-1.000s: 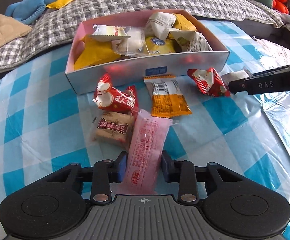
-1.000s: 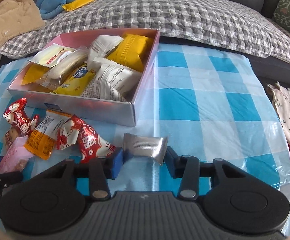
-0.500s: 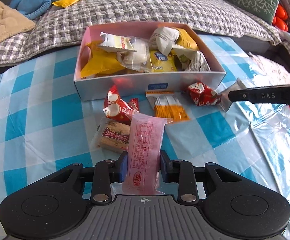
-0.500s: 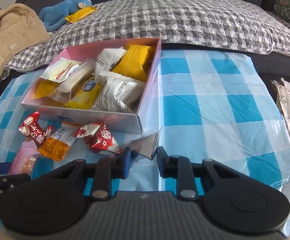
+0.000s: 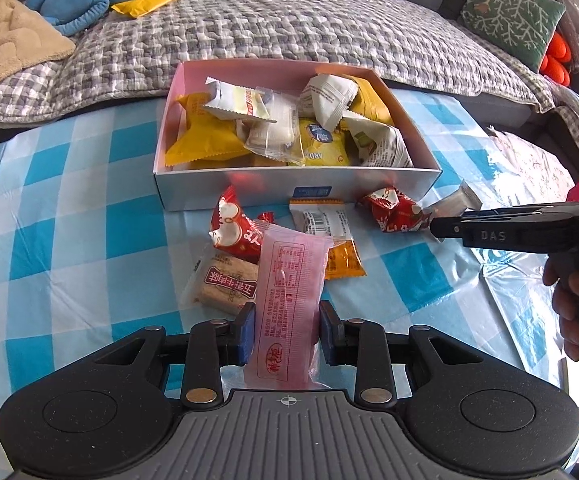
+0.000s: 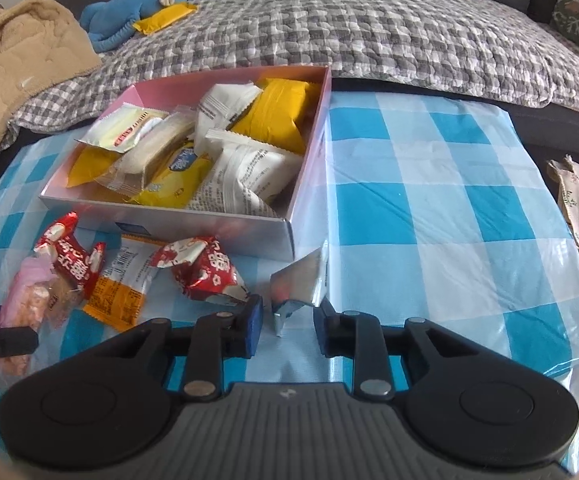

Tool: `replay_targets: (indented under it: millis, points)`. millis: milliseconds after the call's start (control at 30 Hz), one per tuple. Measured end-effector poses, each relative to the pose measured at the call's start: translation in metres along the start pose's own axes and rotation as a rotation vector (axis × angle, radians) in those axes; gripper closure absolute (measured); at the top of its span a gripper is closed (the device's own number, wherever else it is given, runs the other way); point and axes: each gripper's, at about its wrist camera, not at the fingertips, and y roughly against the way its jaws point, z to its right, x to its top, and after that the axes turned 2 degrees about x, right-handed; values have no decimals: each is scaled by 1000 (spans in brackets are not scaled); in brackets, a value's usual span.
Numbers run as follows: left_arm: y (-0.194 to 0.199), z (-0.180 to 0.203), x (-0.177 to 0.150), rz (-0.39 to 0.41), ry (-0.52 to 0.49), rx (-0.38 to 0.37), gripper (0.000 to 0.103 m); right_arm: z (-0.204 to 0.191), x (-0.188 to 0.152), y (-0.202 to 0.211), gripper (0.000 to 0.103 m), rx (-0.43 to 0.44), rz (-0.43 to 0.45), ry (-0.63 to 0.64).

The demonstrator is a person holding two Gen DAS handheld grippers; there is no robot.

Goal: Organize snacks
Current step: 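Grasp the pink wafer packet with the left tool while the right grasps the silver wrapper, then carry the pink packet and silver wrapper into the box and open both tools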

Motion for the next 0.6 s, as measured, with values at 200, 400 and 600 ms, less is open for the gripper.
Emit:
replay_targets:
  millis: [200,400,600]
  points:
    - [7,-3,4,25,18,-17,74,4,6,14,95,7,58,0]
    - [14,-8,8,52,42,-23,74,8,10,23,100,20,79,-23]
    - [19,-18,16,80,88,-31,74,12,14,34,100,60,128,-50]
